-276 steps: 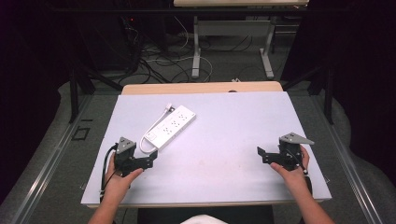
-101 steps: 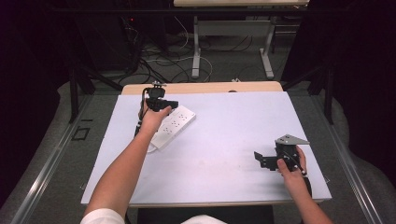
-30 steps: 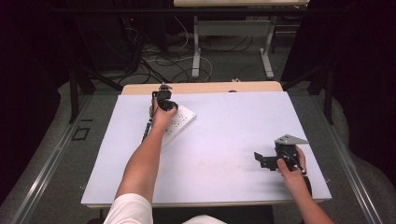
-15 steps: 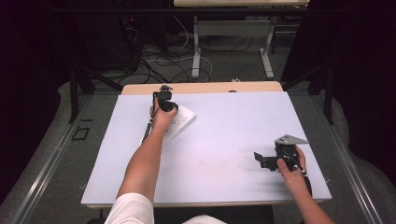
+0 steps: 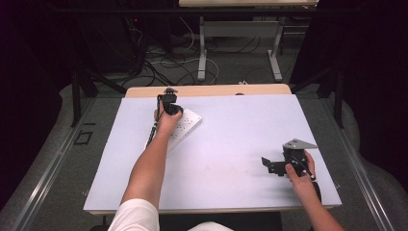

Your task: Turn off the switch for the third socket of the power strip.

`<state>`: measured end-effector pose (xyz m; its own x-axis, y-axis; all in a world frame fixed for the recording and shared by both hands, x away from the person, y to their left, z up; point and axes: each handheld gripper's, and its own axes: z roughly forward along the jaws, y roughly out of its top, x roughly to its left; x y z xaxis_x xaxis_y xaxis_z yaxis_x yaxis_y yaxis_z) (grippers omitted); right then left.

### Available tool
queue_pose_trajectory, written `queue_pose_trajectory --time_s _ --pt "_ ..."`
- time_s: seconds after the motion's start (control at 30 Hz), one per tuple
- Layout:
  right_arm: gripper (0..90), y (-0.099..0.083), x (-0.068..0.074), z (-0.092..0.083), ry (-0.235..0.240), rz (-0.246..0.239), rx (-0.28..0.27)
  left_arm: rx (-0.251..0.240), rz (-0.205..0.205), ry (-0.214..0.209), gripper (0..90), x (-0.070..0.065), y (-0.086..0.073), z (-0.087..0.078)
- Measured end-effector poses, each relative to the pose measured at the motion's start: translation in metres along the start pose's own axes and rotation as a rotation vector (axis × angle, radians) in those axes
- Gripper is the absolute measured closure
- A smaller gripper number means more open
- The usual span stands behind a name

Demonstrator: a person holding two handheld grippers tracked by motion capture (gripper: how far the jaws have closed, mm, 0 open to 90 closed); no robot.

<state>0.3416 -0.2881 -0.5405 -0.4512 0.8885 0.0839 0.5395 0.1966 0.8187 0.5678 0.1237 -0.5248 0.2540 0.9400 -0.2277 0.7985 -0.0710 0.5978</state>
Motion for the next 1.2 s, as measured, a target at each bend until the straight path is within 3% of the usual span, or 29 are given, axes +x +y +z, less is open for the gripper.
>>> queue_pose_trajectory --time_s 0.7,1.2 --pt "0.0 -0.0001 0.0 -0.0002 0.001 0.002 -0.001 -0.002 0.018 0.008 90.0 -0.0013 -0.001 0.0029" --pt "0.0 -0.0003 -0.0003 0.0003 0.002 0.002 0.002 0.0 -0.002 -0.005 86.8 -0.0007 -0.0002 0.0028"
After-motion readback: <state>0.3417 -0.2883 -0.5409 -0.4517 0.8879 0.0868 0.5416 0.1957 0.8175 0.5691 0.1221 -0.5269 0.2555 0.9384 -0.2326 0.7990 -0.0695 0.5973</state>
